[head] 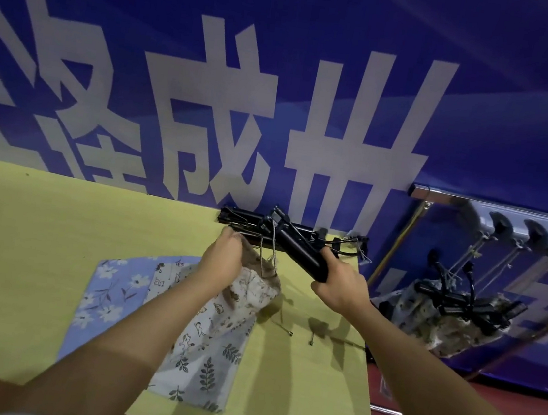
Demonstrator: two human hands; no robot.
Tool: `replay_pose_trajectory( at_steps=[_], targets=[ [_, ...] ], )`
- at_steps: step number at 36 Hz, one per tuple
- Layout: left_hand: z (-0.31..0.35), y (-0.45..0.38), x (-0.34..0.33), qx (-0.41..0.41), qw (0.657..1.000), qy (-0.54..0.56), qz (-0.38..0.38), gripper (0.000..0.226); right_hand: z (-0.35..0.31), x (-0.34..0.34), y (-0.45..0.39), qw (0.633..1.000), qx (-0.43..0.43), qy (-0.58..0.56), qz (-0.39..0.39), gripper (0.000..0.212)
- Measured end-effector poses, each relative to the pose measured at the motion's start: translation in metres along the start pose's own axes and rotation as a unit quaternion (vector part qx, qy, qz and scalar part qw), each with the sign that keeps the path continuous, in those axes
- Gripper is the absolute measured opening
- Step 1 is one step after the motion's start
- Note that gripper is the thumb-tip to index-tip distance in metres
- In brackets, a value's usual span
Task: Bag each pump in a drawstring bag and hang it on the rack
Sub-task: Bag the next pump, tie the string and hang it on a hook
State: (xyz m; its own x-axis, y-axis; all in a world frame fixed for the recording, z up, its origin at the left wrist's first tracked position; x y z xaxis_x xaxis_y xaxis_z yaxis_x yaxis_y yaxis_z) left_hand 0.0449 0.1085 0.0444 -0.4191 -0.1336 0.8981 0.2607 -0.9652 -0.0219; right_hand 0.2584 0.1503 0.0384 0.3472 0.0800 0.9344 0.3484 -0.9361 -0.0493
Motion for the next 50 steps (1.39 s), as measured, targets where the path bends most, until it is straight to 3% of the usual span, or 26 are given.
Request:
replay_pose_trajectory(
  at_steps=[2, 10, 20, 26, 31, 33, 41, 45, 48, 50],
  targets=[
    [-0.002, 0.0, 0.002, 0.008, 0.998, 0.06, 0.007, 0.043, -0.002, -0.006, 0.001, 1.0, 0.016, 0.014, -0.02, 0.051],
    [0.008, 0.001, 0.003, -0.065, 0.991, 0.098, -0.059, 0.076, -0.013, -0.019, 0.0, 0.993, 0.059, 0.084, -0.051, 0.048],
    [0.023, 0.013, -0.011, -0.122, 0.981, 0.071, -0.133, 0.083, -0.056, -0.018, -0.017, 0.956, 0.131, 0.261, -0.034, 0.056],
    [0.033, 0.012, -0.01, -0.145, 0.983, 0.029, -0.11, 0.079, -0.104, 0.008, -0.017, 0.898, 0.261, 0.344, 0.082, 0.041],
    [0.042, 0.005, 0.014, -0.165, 0.977, -0.13, 0.038, 0.049, -0.122, 0.025, -0.013, 0.863, 0.332, 0.346, 0.16, 0.026],
    [0.046, 0.003, 0.018, -0.167, 0.971, -0.158, 0.065, 0.044, -0.126, 0.03, -0.013, 0.857, 0.347, 0.334, 0.184, 0.022],
    [0.043, -0.011, 0.016, -0.114, 0.978, -0.156, 0.082, 0.047, -0.117, 0.036, -0.017, 0.866, 0.359, 0.236, 0.256, 0.05],
    [0.033, -0.013, 0.023, -0.083, 0.985, -0.109, 0.102, 0.041, -0.119, 0.035, -0.002, 0.862, 0.39, 0.162, 0.28, 0.035],
    [0.027, -0.015, 0.034, -0.067, 0.986, -0.069, 0.133, 0.041, -0.109, 0.02, -0.009, 0.904, 0.348, 0.113, 0.222, 0.019],
    [0.025, -0.015, 0.04, -0.066, 0.986, -0.046, 0.144, 0.041, -0.099, 0.003, -0.021, 0.943, 0.289, 0.08, 0.146, 0.029]
  ],
)
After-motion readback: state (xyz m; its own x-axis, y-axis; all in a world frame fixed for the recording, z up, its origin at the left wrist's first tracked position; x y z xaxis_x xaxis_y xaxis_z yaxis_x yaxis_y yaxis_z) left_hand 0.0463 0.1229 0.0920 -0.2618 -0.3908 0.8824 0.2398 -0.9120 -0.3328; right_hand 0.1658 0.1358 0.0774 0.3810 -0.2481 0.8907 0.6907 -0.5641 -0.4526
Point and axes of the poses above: each hand's wrist, its own y-axis away from the middle knuckle, its own x-axis out of the back of the hand, z = x × y, the point moved 9 cm from there along -y, towards the middle knuckle, and after that the axes turned 1 degree about z, right-handed, at the moved point
